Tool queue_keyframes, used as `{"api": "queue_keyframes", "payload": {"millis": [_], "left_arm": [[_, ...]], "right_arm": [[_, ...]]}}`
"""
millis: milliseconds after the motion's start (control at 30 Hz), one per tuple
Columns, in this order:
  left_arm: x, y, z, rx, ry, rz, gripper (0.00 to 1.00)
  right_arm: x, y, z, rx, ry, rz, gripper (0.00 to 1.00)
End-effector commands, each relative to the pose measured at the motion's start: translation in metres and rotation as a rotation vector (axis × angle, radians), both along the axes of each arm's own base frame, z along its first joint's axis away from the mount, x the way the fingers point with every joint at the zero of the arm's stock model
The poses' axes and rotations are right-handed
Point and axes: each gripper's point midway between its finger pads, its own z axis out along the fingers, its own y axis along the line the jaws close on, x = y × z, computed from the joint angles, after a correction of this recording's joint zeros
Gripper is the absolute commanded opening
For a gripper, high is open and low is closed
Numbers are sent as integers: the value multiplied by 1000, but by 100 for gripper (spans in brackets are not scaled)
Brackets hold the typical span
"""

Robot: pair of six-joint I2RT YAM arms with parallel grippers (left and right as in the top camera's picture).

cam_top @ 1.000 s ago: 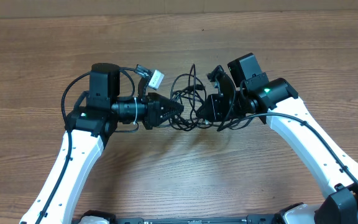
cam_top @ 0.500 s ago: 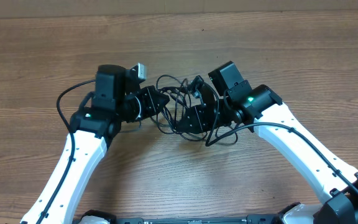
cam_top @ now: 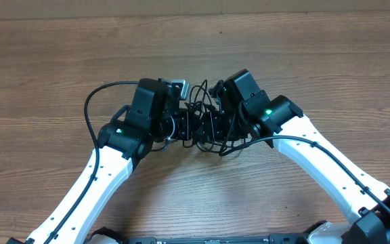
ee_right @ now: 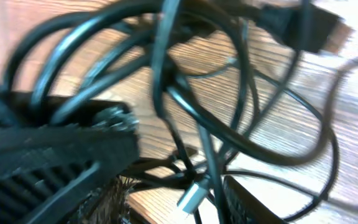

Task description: Untangle cables

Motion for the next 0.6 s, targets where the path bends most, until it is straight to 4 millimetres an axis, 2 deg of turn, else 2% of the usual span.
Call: {"api": "queue_keyframes", "payload": {"millis": [0,133,267,400,467,567], "left_arm": [[-23,-29,29,-135,-20,-173,4],[-44,-45,44,-193,-130,-416,4],[-46,-43,40,-180,-113,-418,4],[-43,-41,37,-156,-120,-403,4],[-36,-34,30,-103,-123,-358,5],[-30,-22,17,-24,-98,-288,17]], "right_arm": [[38,-45,-11,-213,-118,-204,48],[48,-68,-14,-309,-144,-336,49],[51,-83,-15,-367,-154,-416,53],[52,-108,-16,-459,-159,-553,56],[51,-121,-17,-485,-142,-632,62],[47,-110,-20,-411,-76,-608,67]]}}
